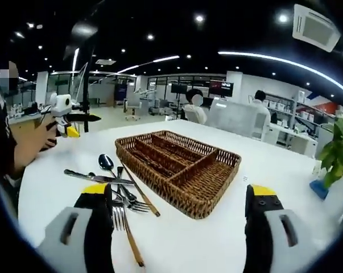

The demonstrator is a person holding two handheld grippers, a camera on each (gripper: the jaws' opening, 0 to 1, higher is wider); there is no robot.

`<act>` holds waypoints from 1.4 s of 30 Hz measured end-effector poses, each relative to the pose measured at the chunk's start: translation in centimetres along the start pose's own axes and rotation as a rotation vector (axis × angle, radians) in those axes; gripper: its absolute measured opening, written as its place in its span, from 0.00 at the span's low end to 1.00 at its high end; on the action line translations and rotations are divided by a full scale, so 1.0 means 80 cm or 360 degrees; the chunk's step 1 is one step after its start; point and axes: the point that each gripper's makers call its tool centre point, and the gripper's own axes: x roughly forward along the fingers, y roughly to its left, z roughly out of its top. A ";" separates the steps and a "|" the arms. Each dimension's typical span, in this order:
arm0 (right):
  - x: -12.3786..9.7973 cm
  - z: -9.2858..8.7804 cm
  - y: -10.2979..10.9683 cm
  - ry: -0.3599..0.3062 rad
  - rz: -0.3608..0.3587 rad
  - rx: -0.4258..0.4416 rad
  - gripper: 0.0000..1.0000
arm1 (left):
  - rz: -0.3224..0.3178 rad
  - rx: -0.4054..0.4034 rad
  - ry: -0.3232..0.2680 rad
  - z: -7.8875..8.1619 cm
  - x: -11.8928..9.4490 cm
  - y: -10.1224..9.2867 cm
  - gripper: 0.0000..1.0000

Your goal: Arrange the knives, forks, and spoons in their matching storage slots by inserting each utensil handle-first until every utensil is classified and aligned in the correct compartment

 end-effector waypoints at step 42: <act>-0.010 0.007 -0.007 -0.0066 -0.0006 0.0036 1.00 | -0.0410 0.0227 0.0306 -0.055 0.024 -0.088 1.00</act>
